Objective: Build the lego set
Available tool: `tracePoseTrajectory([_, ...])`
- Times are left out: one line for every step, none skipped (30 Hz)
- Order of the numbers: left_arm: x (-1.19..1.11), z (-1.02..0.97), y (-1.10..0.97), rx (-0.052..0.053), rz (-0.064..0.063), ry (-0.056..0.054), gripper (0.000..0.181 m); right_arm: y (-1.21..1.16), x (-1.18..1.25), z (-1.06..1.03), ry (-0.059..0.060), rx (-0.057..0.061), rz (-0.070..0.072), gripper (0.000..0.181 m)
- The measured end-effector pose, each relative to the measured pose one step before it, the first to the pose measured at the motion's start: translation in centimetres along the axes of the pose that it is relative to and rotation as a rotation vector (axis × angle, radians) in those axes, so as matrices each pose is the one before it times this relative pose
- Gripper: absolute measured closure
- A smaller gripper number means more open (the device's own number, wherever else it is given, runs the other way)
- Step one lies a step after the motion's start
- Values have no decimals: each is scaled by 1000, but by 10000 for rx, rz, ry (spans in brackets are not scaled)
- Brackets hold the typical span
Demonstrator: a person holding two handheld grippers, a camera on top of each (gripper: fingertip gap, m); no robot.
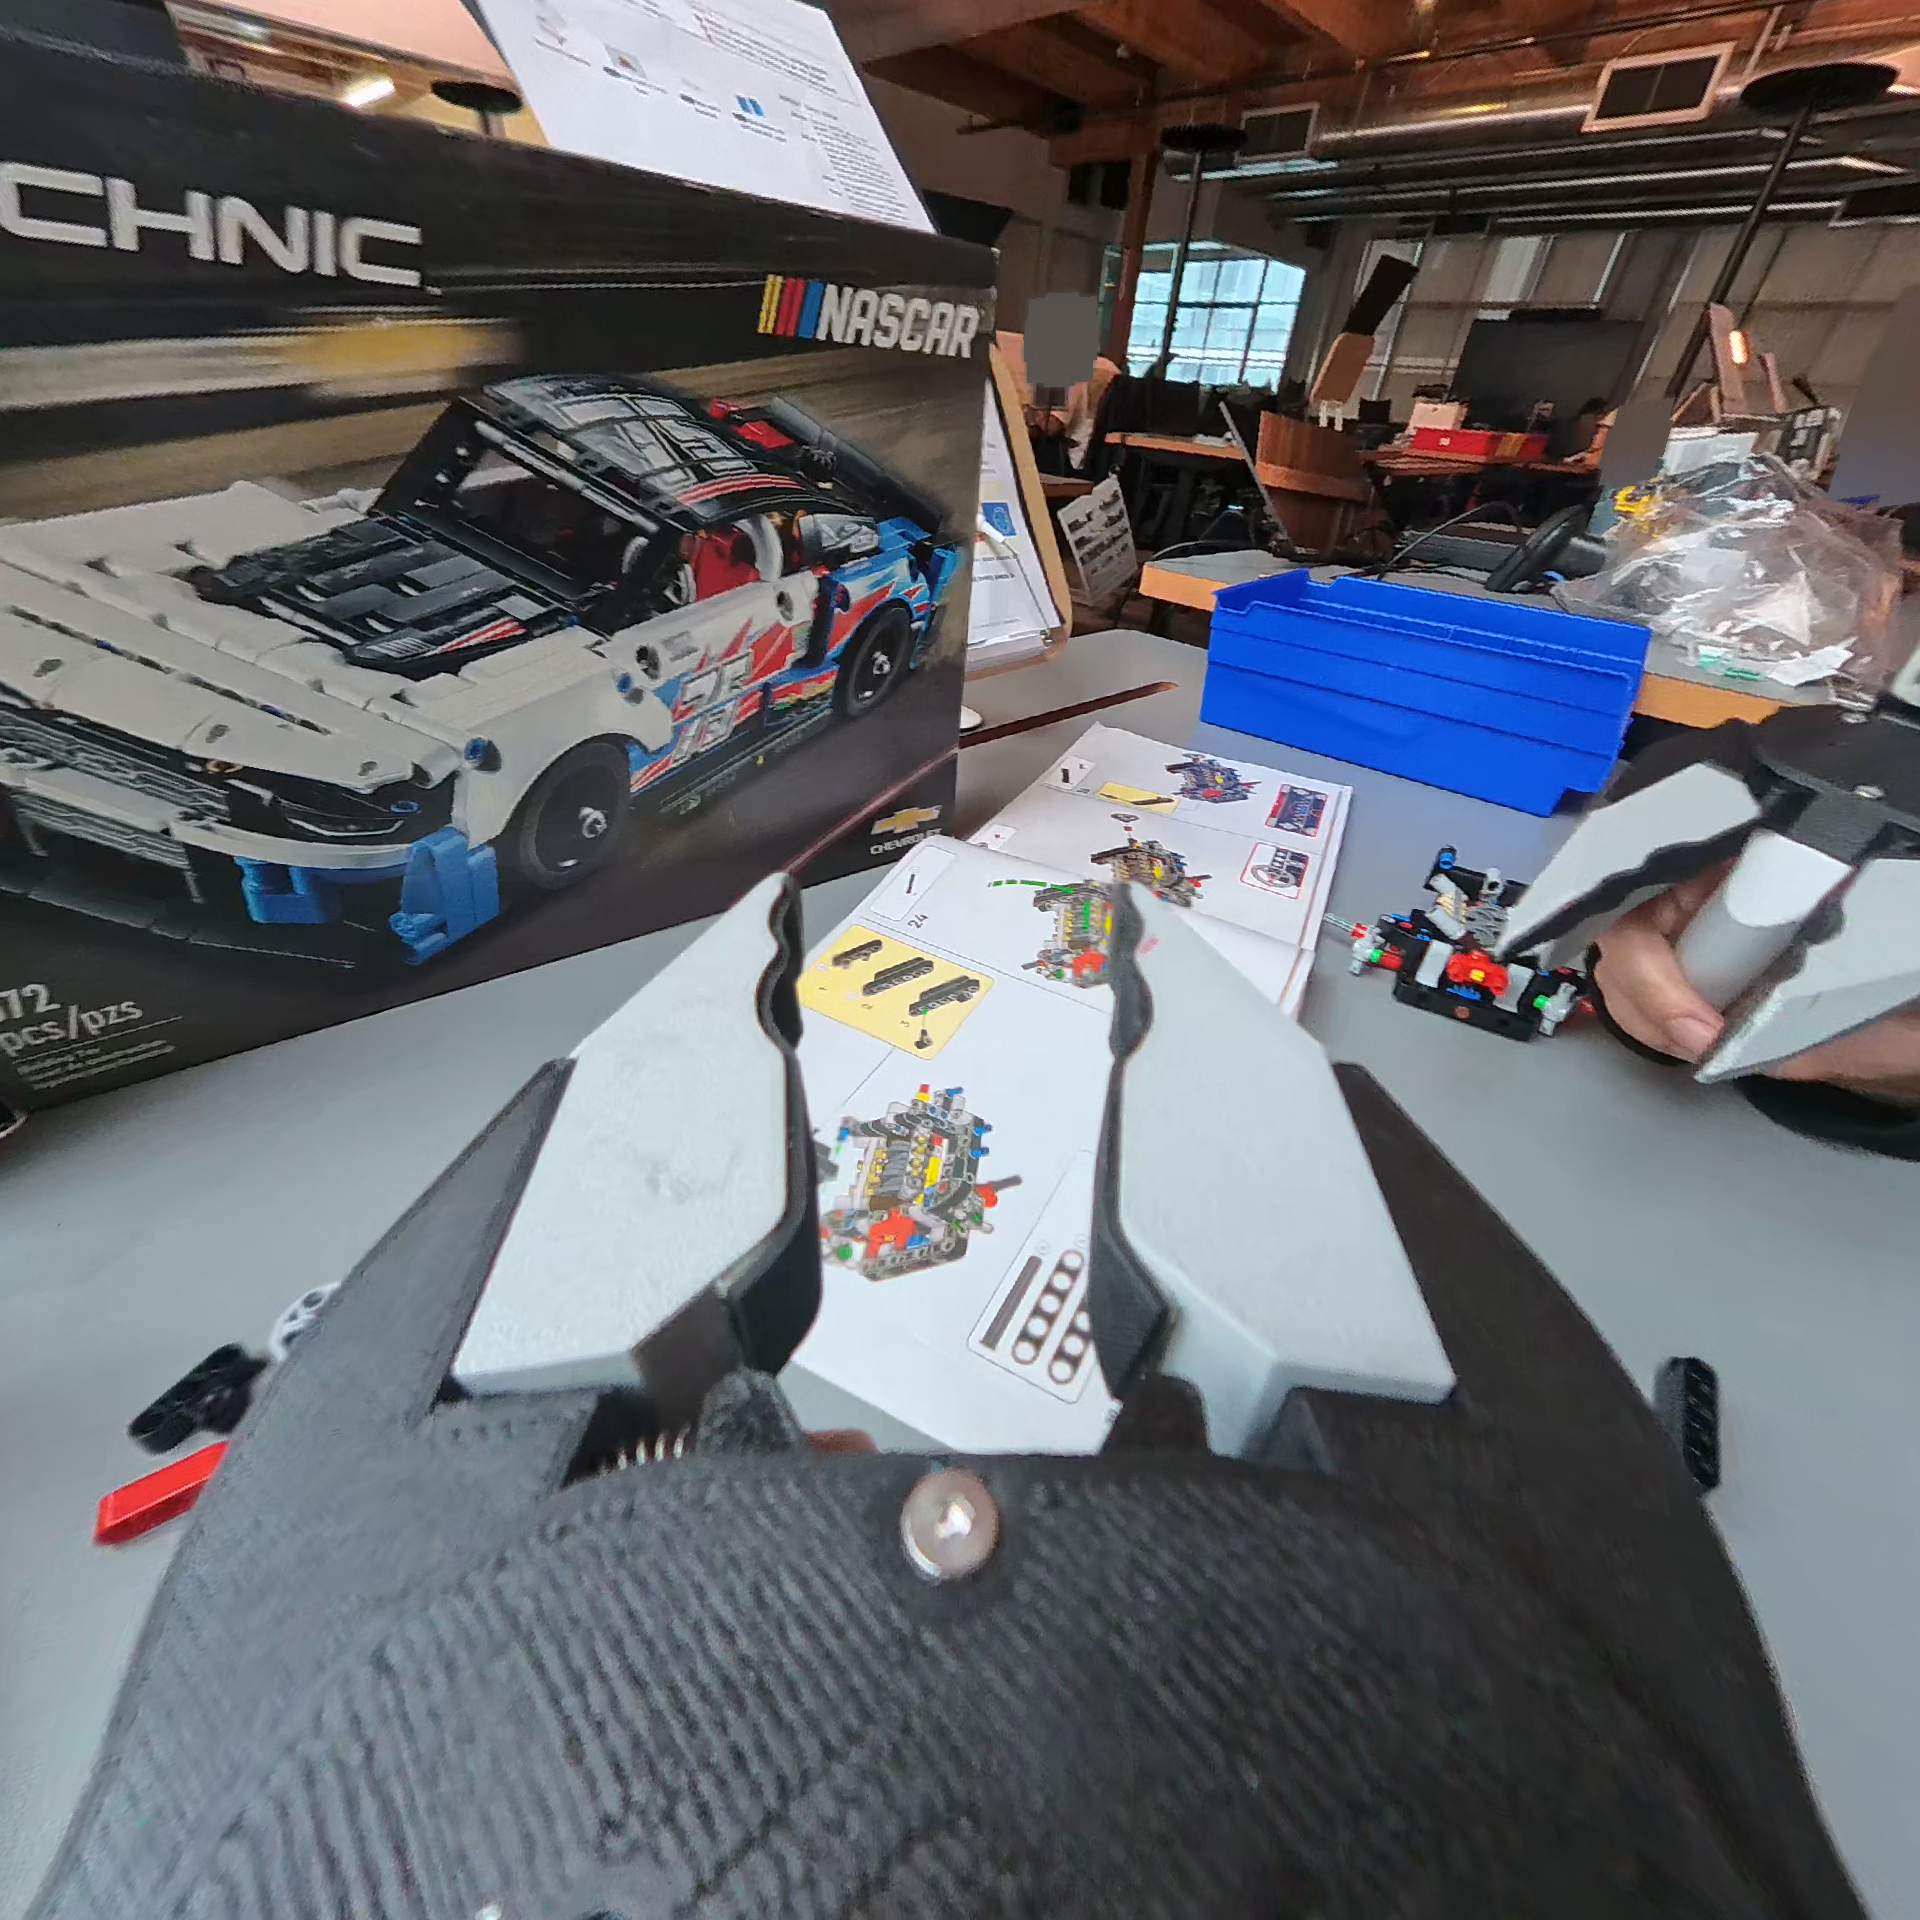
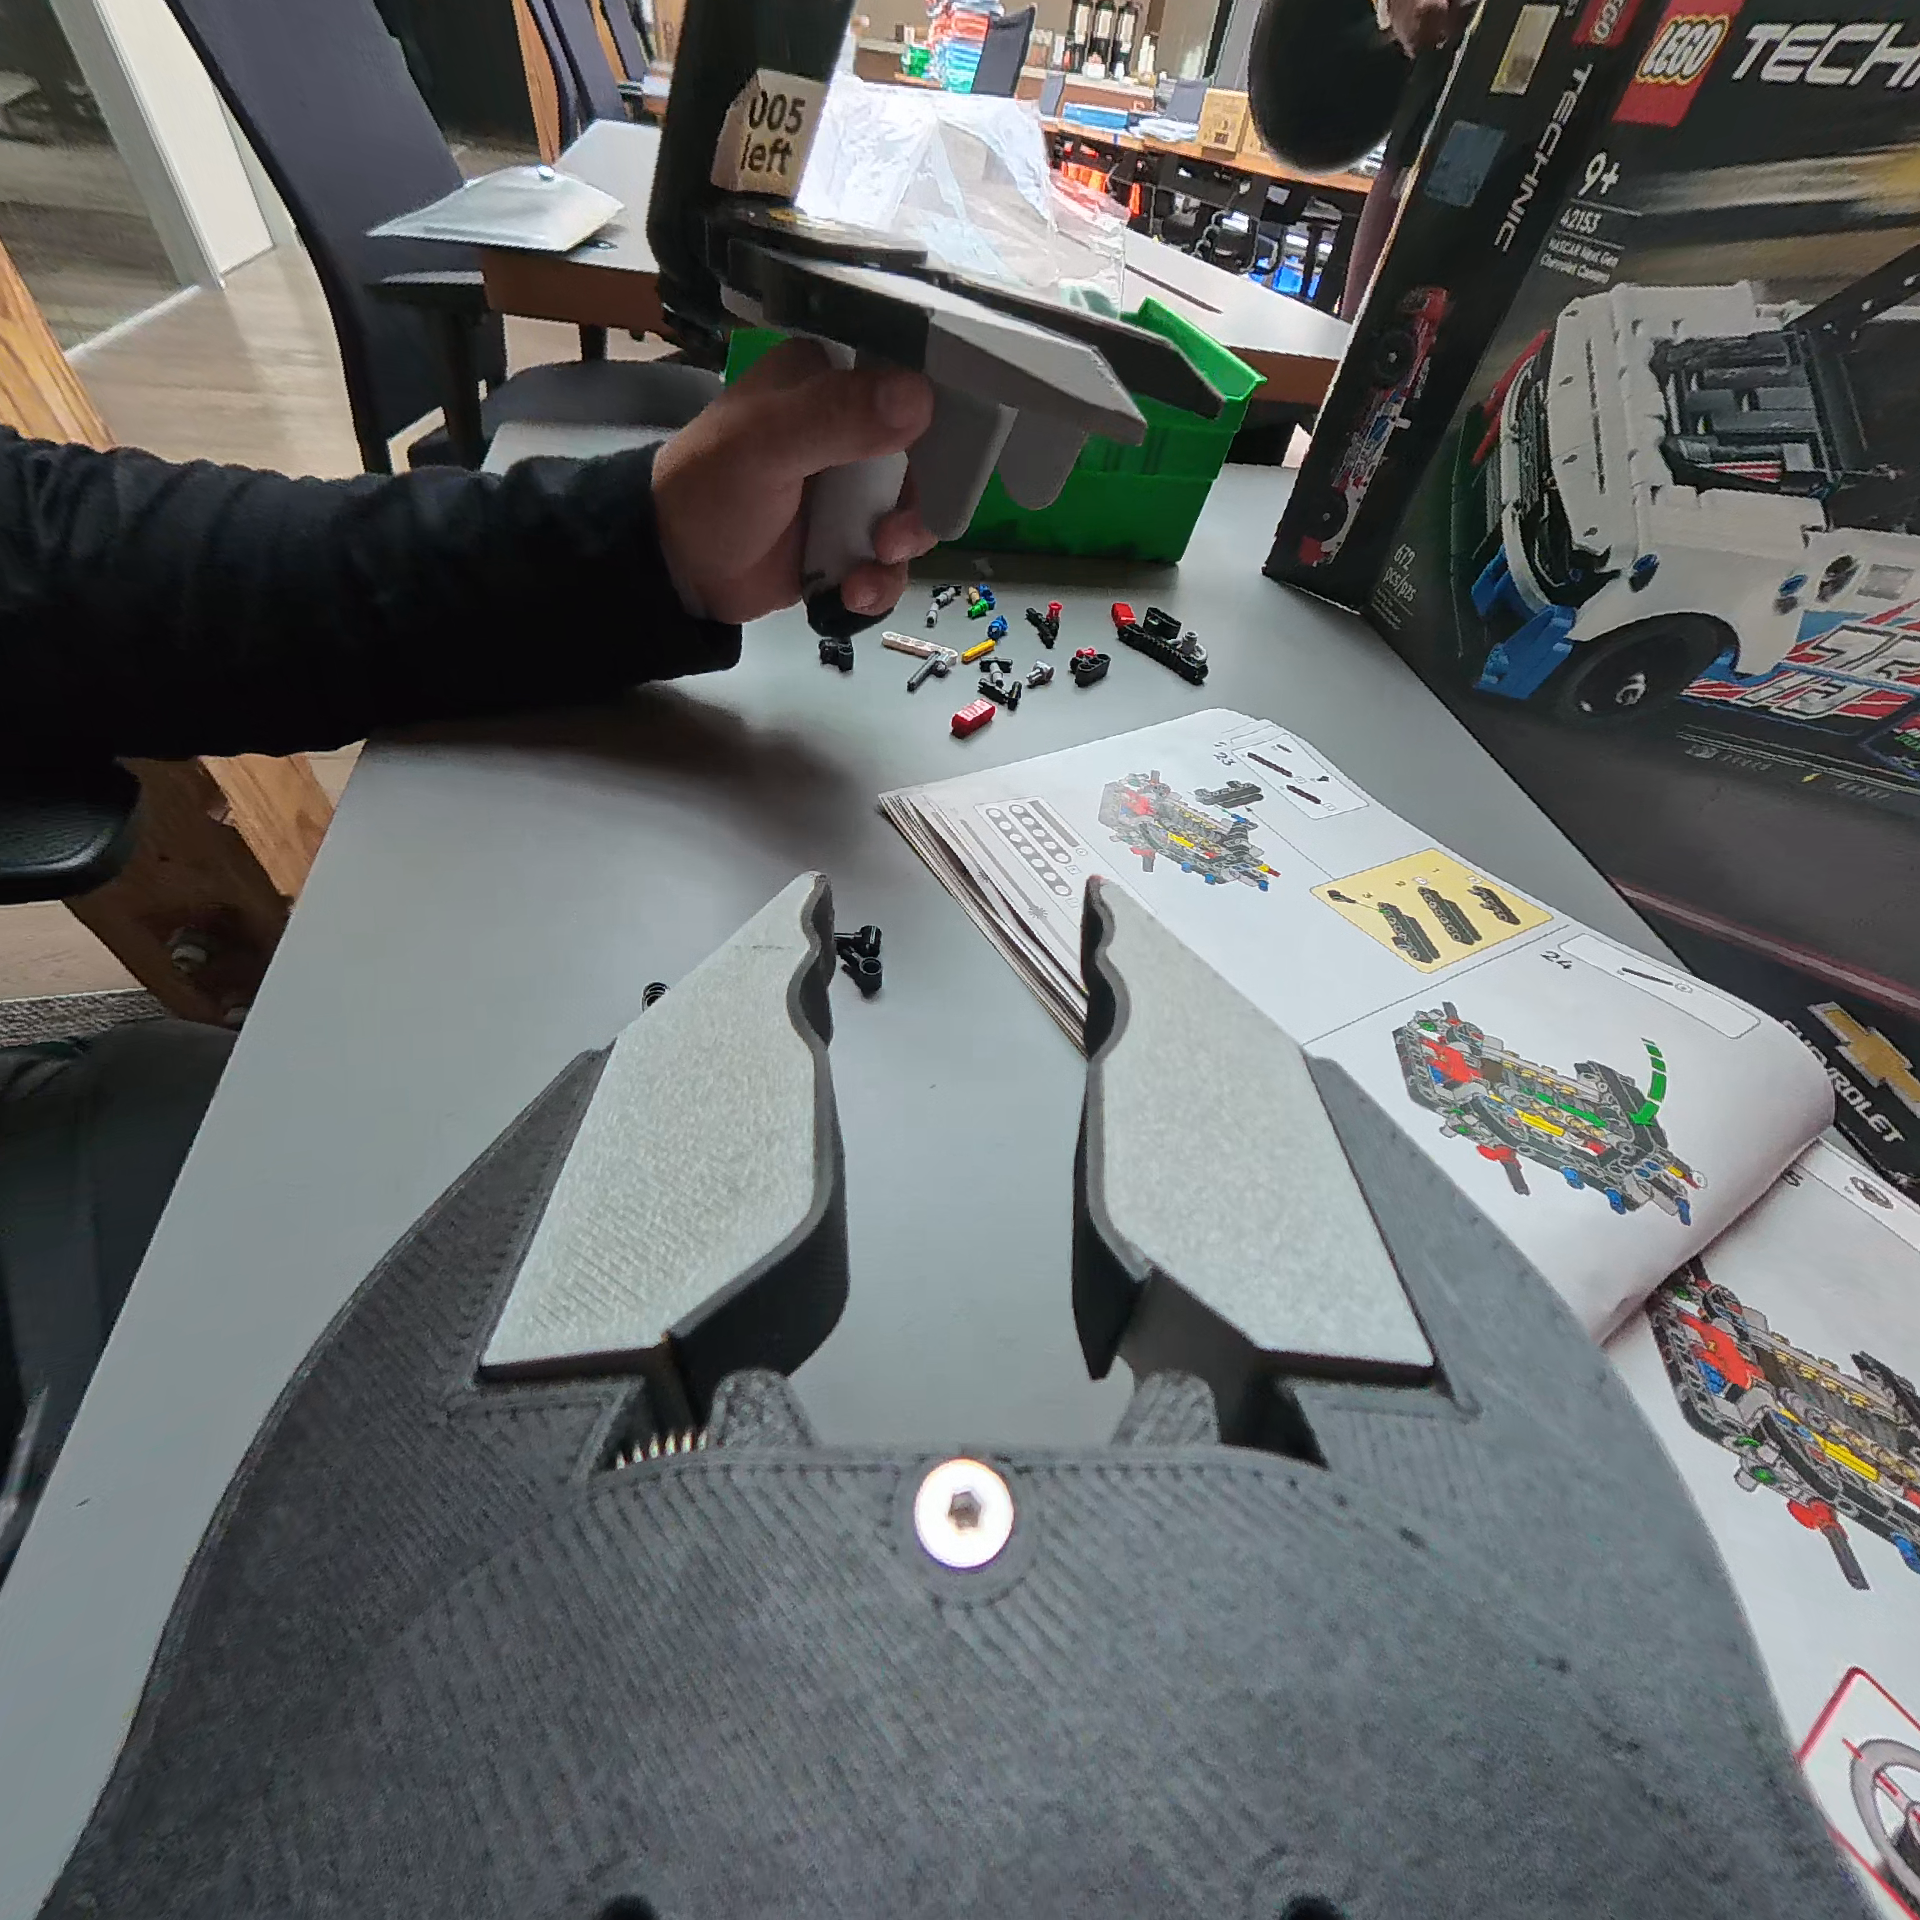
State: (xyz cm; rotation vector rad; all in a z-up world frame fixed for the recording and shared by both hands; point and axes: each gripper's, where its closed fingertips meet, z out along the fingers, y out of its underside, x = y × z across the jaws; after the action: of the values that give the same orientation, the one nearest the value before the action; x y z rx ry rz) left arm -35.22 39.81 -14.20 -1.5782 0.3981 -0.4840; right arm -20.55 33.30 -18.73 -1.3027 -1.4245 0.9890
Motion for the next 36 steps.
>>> tracePoseTrajectory([473,173,195,-54,47,183,125,-111,-16,-29,44,58,-68,137])
tracePoseTrajectory([420,165,188,-9,70,96,125,-106,13,-51,66,66,-67,137])
tracePoseTrajectory([398,161,140,70,65,22,126,-70,34,-74,87,56,-57,137])
tracePoseTrajectory([418,179,154,59,62,30,127,-52,30,-112,97,46,-44,137])
tracePoseTrajectory([444,151,172,23,23,44,127,-82,1,-151,82,65,-55,137])
tracePoseTrajectory([478,90,148,61,-30,61,127,-77,34,-213,122,57,-73,137])
tracePoseTrajectory([434,13,157,56,-52,34,127,-82,106,-251,174,54,-91,137])
tracePoseTrajectory([371,-52,251,-9,-40,-23,127,-72,70,-286,164,61,-83,137])
tracePoseTrajectory([397,-121,340,-53,27,-31,126,-39,35,-334,147,49,-43,137])
tracePoseTrajectory([402,-150,398,-86,30,-72,127,38,25,-366,149,24,-13,137])
tracePoseTrajectory([423,-169,390,-88,-43,-76,127,134,-48,-417,125,-11,1,137])
tracePoseTrajectory([596,-214,382,-79,-87,29,127,160,-102,-464,110,-14,1,137])
tracePoseTrajectory([698,-223,380,-87,-64,95,126,170,-125,-503,114,-16,-18,137])
tracePoseTrajectory([630,-230,331,-81,6,45,126,155,-118,-526,115,-21,-38,137])
tracePoseTrajectory([511,-233,234,-52,85,-16,126,94,-102,-559,129,-4,-50,137])
tracePoseTrajectory([420,-232,108,-37,120,-53,126,42,-33,-571,154,25,-49,137])
tracePoseTrajectory([340,-231,1,12,96,-68,126,24,-2,-566,147,29,-19,137])
tracePoseTrajectory([229,-231,18,23,33,-93,126,95,22,-512,128,-5,22,137])
tracePoseTrajectory([206,-214,82,-14,-6,-72,126,189,74,-476,138,-49,48,137])
tracePoseTrajectory([223,-209,118,-41,-18,-27,126,246,101,-433,140,-84,55,137])
tracePoseTrajectory([207,-197,114,-46,-8,-26,126,225,97,-440,145,-78,30,137])
tracePoseTrajectory([159,-190,66,-25,27,-37,126,196,107,-464,160,-56,10,137])
tracePoseTrajectory([126,-197,31,-7,43,-44,126,148,139,-497,166,-31,27,137])
tracePoseTrajectory([102,-175,27,-6,36,-37,126,124,89,-492,134,-11,50,137])
tracePoseTrajectory([81,-167,23,-5,9,-19,126,153,113,-472,129,-24,43,137])
tracePoseTrajectory([113,-143,1,9,-10,18,126,211,146,-435,136,-56,32,137])
tracePoseTrajectory([102,-118,-14,18,-16,40,127,200,173,-393,130,-53,33,137])
tracePoseTrajectory([77,-95,-23,23,-16,39,127,168,209,-345,113,-36,62,137])
tracePoseTrajectory([20,-55,-44,28,-16,23,127,140,232,-283,98,-27,103,137])
tracePoseTrajectory([-4,-17,-13,17,-31,28,127,127,256,-213,86,-10,123,137])
tracePoseTrajectory([-8,12,12,-12,-52,37,127,93,247,-151,62,-6,126,137])
tracePoseTrajectory([10,10,16,-8,-51,57,127,27,221,-97,65,13,105,137])
tracePoseTrajectory([-1,-4,-21,13,-25,41,127,-4,186,-31,52,31,85,137])
tracePoseTrajectory([-30,-9,-48,35,-6,11,127,22,113,15,19,-1,68,137])
tracePoseTrajectory([-34,-14,-38,27,-10,7,127,96,63,87,9,-44,37,136])
tracePoseTrajectory([-15,12,-11,5,-25,32,127,108,30,103,-5,-60,8,136])
